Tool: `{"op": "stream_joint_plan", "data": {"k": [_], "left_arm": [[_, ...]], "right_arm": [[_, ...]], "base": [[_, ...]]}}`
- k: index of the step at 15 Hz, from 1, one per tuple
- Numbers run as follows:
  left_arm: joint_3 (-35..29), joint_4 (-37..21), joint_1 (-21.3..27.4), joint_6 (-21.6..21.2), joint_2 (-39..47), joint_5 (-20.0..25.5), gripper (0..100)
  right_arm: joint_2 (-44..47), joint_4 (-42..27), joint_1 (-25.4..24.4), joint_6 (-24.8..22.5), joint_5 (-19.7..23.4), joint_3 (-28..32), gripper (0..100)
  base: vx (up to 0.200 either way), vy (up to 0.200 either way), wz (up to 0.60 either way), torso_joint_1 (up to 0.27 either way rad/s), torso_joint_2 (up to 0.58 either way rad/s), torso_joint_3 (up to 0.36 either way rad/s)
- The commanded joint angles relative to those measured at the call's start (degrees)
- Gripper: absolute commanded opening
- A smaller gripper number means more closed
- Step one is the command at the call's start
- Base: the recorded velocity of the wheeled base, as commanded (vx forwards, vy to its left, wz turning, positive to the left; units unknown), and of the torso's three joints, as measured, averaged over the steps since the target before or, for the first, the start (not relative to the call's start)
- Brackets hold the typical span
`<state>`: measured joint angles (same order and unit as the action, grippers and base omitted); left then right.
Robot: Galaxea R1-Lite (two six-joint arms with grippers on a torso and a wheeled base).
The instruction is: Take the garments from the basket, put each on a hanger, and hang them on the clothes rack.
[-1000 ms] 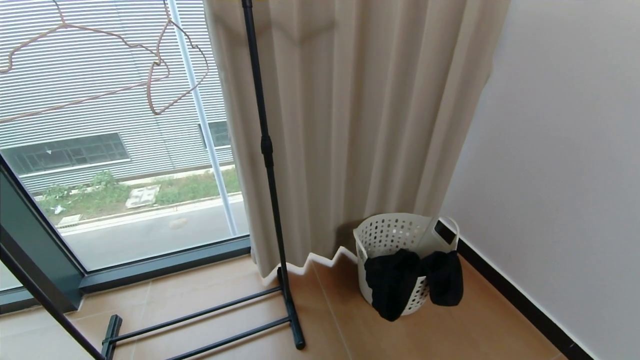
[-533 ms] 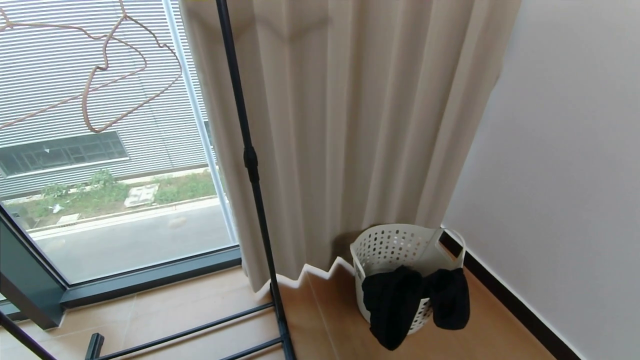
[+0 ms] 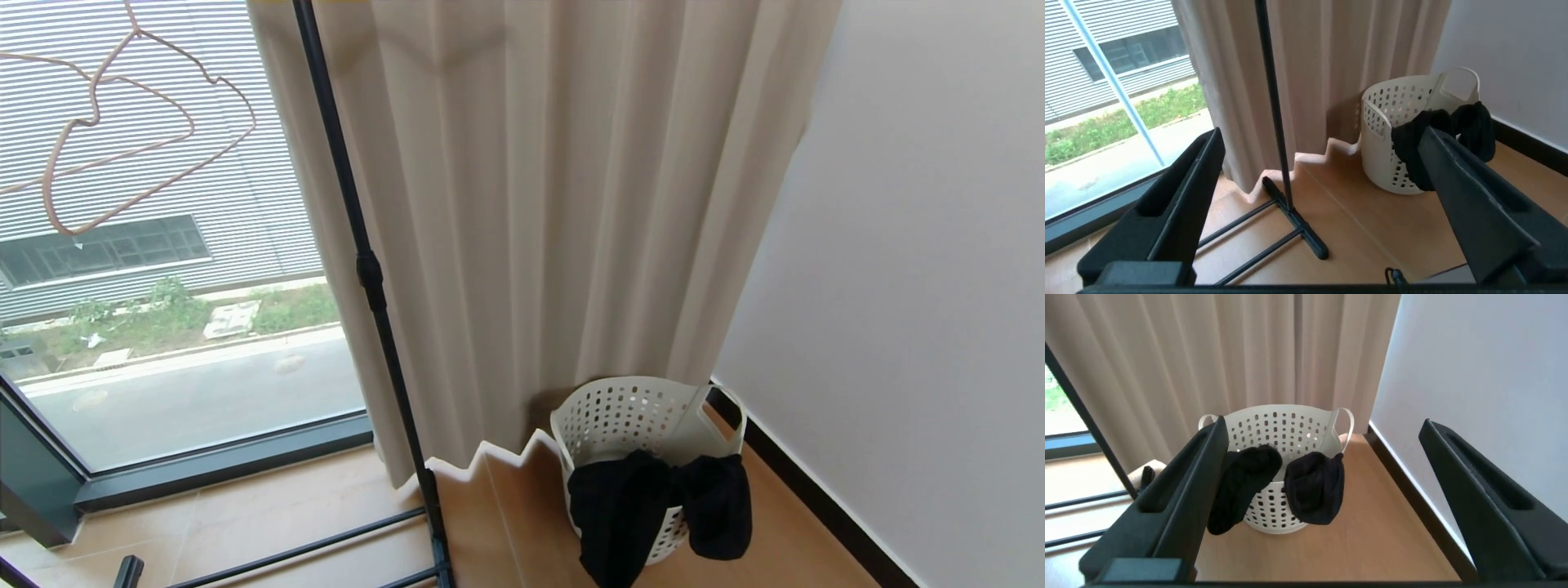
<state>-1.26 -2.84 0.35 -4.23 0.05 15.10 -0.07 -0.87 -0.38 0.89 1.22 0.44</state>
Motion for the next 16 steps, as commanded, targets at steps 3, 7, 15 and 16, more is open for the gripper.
{"op": "stream_joint_plan", "data": {"k": [3,7,15,16], "left_arm": [[0.03,-0.06,-0.09,0.01,0.04,0.01,100],[-0.06,-0.06,-0.09,1.33,0.04,-0.16,100],[-0.24,-0.06,-0.09,2.03,0.04,-0.16,100],[-0.24,-0.06,-0.09,2.30,0.04,-0.25,100]], "right_arm": [[0.07,-0.01,-0.06,-0.10,0.01,0.00,100],[0.07,0.16,-0.06,-0.10,0.01,-0.09,100],[0.07,0.43,-0.06,-0.01,-0.08,-0.18,100],[0.07,0.43,-0.06,-0.01,-0.08,-0.18,100]], "base": [[0.000,0.000,0.00,0.000,0.00,0.000],[0.000,0.000,0.00,0.000,0.00,0.000],[0.000,0.000,0.00,0.001,0.00,-0.171],[0.000,0.000,0.00,0.007,0.00,-0.193]]}}
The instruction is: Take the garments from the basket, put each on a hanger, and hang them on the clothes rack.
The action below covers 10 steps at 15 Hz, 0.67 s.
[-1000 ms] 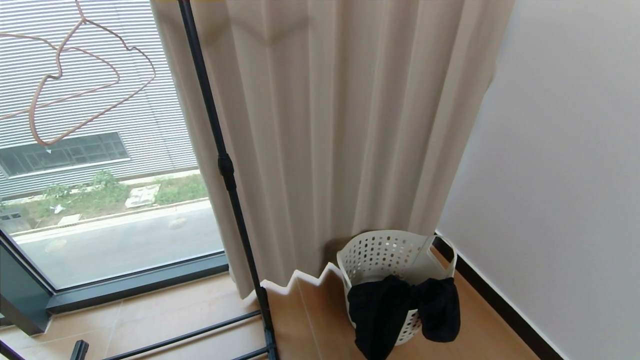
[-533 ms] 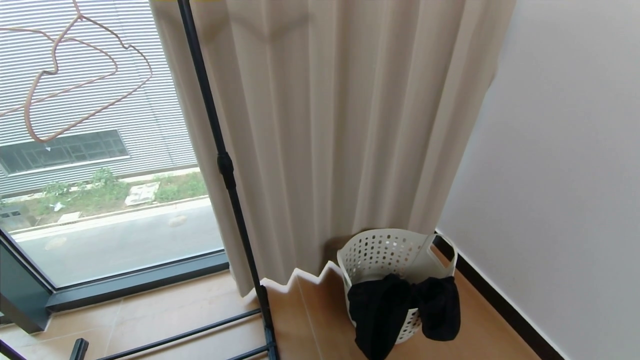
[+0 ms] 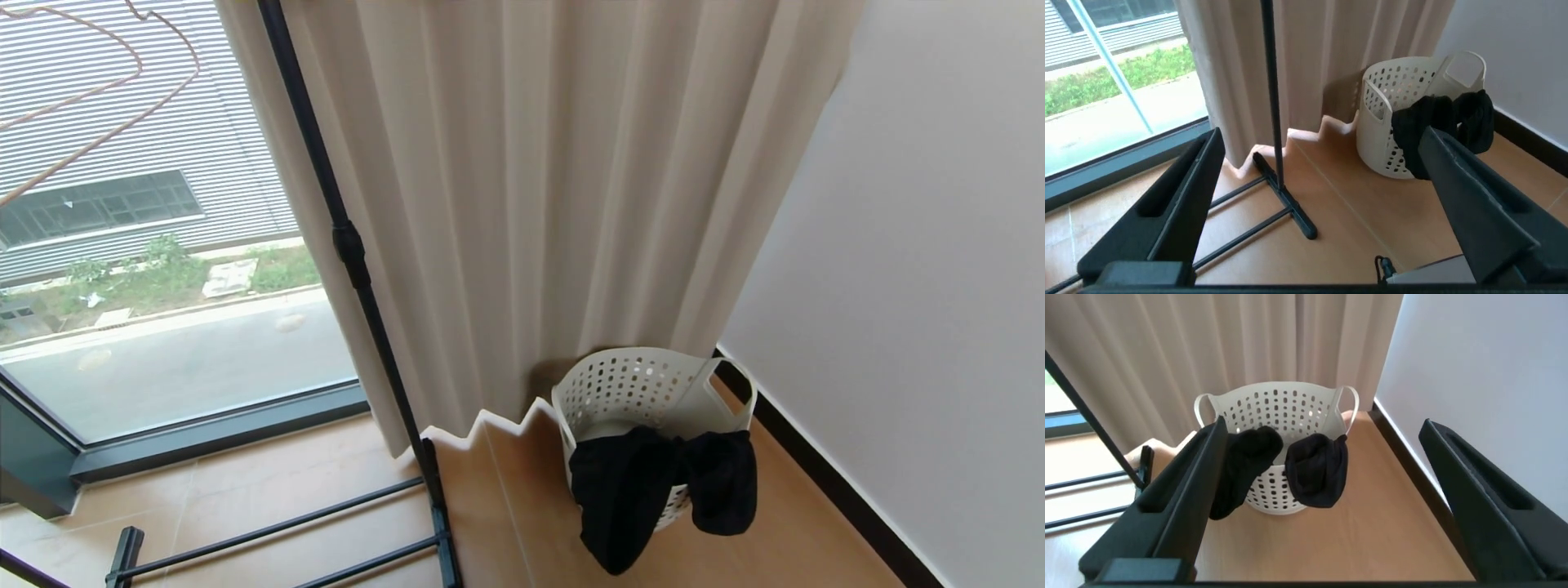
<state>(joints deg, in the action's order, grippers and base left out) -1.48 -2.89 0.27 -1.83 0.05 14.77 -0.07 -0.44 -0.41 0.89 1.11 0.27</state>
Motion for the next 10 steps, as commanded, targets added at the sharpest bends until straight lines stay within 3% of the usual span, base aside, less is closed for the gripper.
{"op": "stream_joint_plan", "data": {"k": [1,10], "left_arm": [[-0.02,-0.01,0.00,0.42,0.04,-0.36,100],[-0.02,-0.01,0.00,0.51,0.04,-0.62,100]], "right_arm": [[0.07,0.00,-0.02,-0.01,0.03,0.00,100],[0.07,0.00,-0.02,-0.01,0.03,0.00,100]], "base": [[0.000,0.000,0.00,0.007,0.00,-0.207],[0.000,0.000,0.00,0.005,0.00,-0.200]]}}
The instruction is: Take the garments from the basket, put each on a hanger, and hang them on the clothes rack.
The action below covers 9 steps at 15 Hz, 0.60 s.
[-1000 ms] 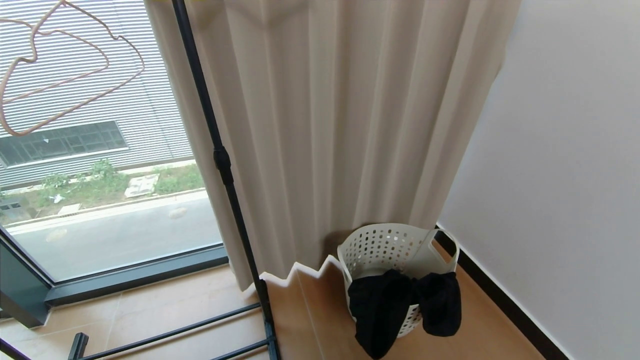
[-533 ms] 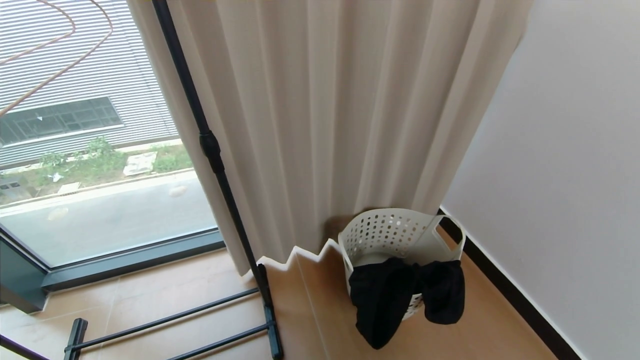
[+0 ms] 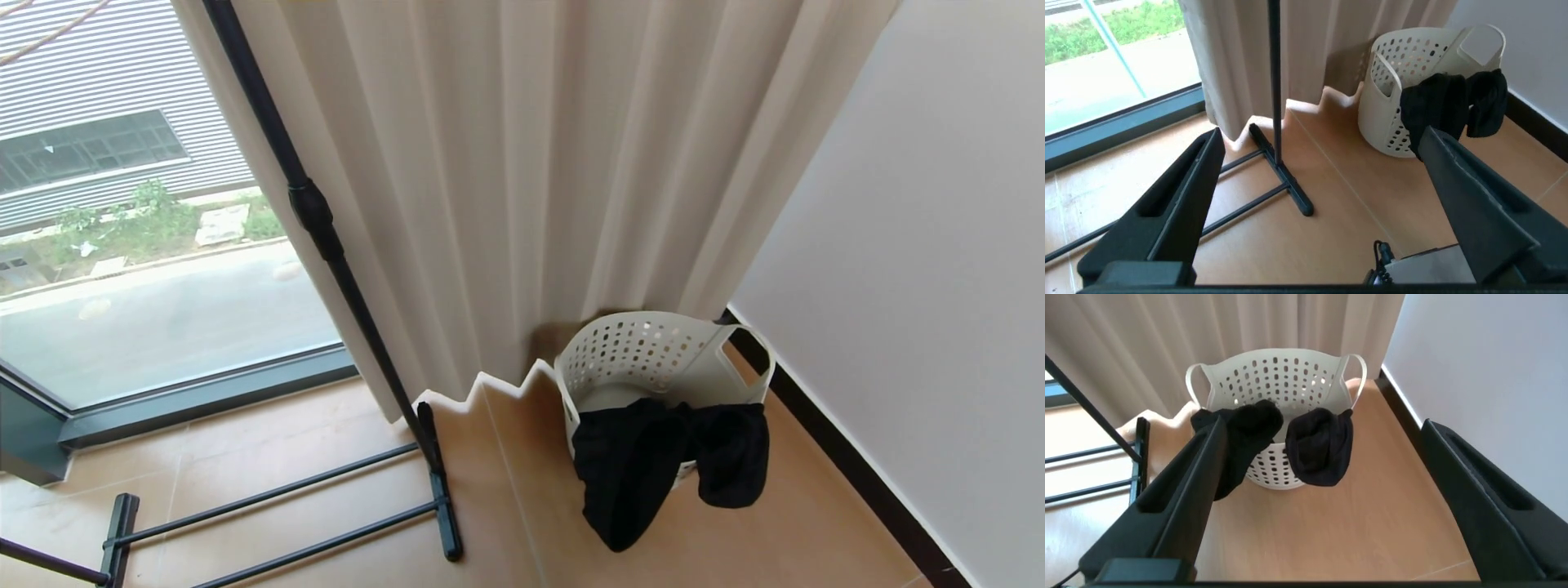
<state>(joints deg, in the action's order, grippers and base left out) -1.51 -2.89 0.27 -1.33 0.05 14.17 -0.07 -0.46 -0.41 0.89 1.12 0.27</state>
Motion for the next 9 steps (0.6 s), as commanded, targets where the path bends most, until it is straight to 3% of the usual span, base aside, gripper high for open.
{"op": "stream_joint_plan", "data": {"k": [1,9], "left_arm": [[0.02,-0.01,0.00,0.01,0.04,-0.02,100],[0.02,-0.01,0.00,-0.08,0.04,-0.02,100]], "right_arm": [[0.07,0.02,-0.02,-0.01,0.02,0.00,100],[0.07,0.02,-0.02,-0.01,0.02,0.00,100]], "base": [[0.000,0.000,0.00,0.012,0.00,-0.193],[0.000,0.000,0.00,0.001,0.00,-0.197]]}}
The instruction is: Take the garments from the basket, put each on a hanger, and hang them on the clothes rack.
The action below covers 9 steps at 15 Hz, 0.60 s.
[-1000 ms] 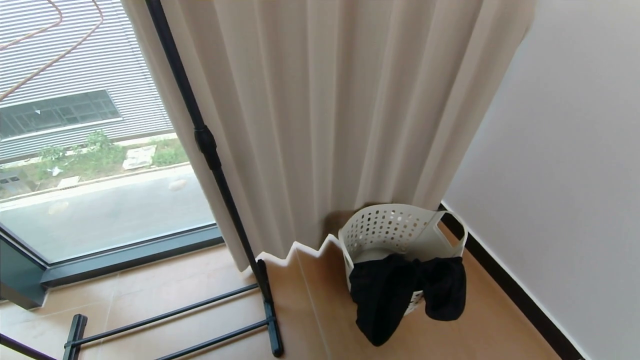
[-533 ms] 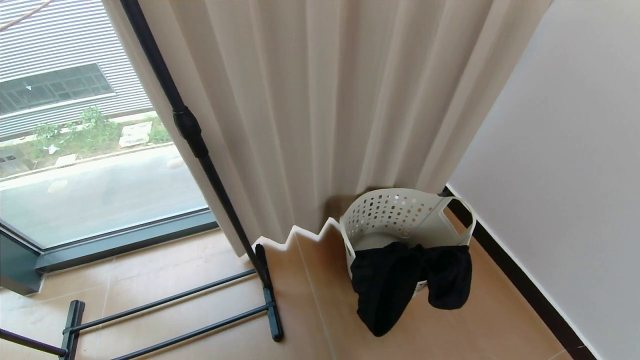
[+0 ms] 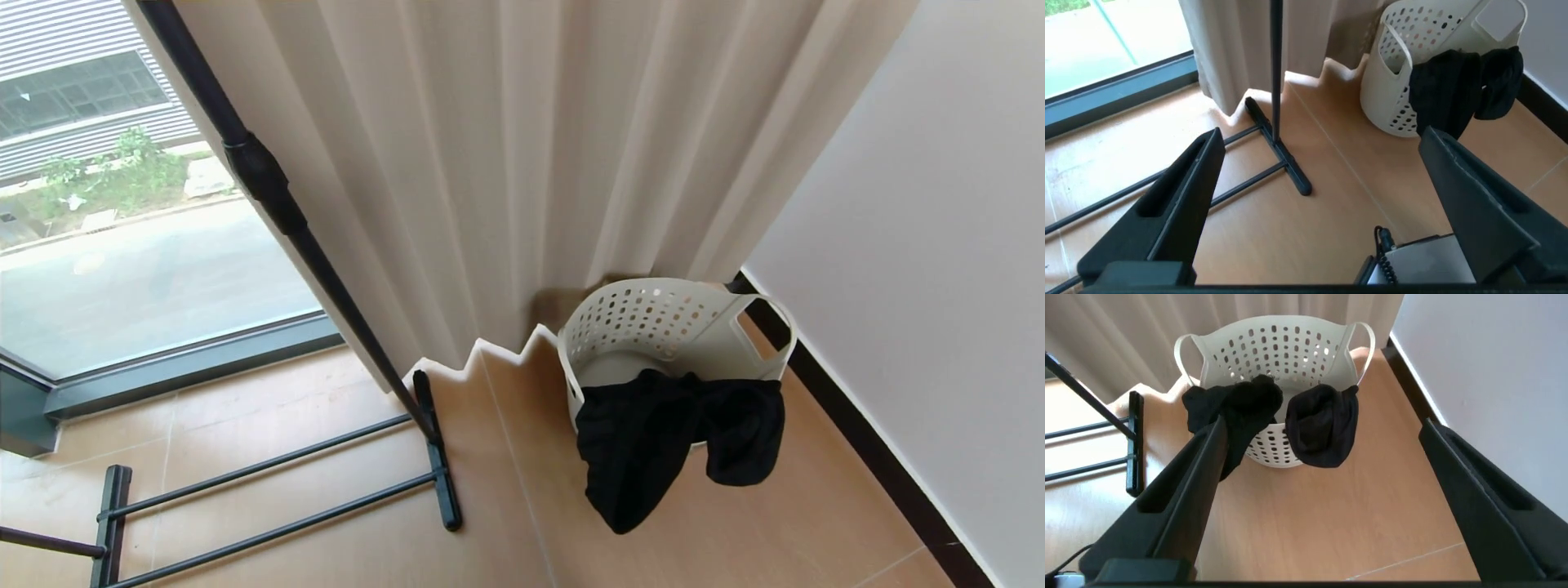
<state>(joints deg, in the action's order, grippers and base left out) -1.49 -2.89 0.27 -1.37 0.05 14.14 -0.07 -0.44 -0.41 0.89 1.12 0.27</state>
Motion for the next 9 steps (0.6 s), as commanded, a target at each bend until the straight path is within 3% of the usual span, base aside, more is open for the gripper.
{"op": "stream_joint_plan", "data": {"k": [1,9], "left_arm": [[-0.01,-0.01,0.00,-0.13,0.04,0.01,100],[-0.01,-0.01,0.00,-0.22,0.04,0.01,100]], "right_arm": [[0.07,0.00,-0.02,-0.01,0.02,0.00,100],[0.07,-0.70,-0.02,-0.80,0.28,0.17,100]], "base": [[0.000,0.000,0.00,0.002,0.01,-0.193],[0.000,0.000,0.00,0.002,0.00,-0.195]]}}
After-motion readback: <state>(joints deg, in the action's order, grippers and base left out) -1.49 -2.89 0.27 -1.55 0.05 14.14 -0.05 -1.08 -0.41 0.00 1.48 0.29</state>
